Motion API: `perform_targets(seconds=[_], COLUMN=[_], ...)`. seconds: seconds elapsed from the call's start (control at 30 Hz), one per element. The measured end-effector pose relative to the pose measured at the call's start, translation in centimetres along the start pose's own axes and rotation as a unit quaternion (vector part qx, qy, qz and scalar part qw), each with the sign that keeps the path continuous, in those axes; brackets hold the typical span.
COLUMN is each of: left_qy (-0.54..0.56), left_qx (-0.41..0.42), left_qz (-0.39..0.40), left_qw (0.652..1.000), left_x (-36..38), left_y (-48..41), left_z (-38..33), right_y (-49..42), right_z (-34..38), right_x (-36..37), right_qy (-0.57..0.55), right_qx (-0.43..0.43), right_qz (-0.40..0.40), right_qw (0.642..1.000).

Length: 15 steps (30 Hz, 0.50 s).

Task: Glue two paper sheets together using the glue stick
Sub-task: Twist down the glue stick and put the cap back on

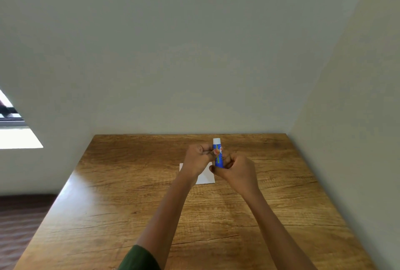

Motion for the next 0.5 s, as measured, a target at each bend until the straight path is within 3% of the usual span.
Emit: perform_targets(seconds=[0.1, 0.2, 0.27, 0.4, 0.5], left_qy=[0.005, 0.027, 0.024, 0.022, 0.027], left_qx=[-0.006, -0.015, -0.012, -0.011, -0.015], left_qz=[-0.006, -0.007, -0.002, 0.0, -0.01], left_qw=[1.0, 0.999, 1.0, 1.0, 0.999], left_x=[-0.2, -0.7, -0.8, -0.7, -0.6], left_y=[0.0, 0.2, 0.3, 0.2, 0.3], left_z=[-0.1, -0.2, -0.4, -0.5, -0.3], right_y=[-0.1, 0.3, 0.6, 0.5, 0.1], right_z=[0.1, 0.3, 0.5, 0.4, -0.1], right_x=[0.7, 1.7, 1.9, 1.7, 0.8], right_qy=[-0.009, -0.159, -0.231, -0.227, -0.163], right_qx=[-0.018, -0.011, -0.004, -0.004, 0.016], right_qz=[0.036, 0.202, 0.259, 0.23, 0.125], right_qw=[0.999, 0.966, 0.938, 0.946, 0.979])
Point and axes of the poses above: each hand's wrist, its own y-axis away from the middle knuckle, its own x-axis out of the palm, z = x × y, the point moved 6 cm from there along -y, towards the middle knuckle, and after that the axes turned 14 degrees about y, right-handed, at the moved point
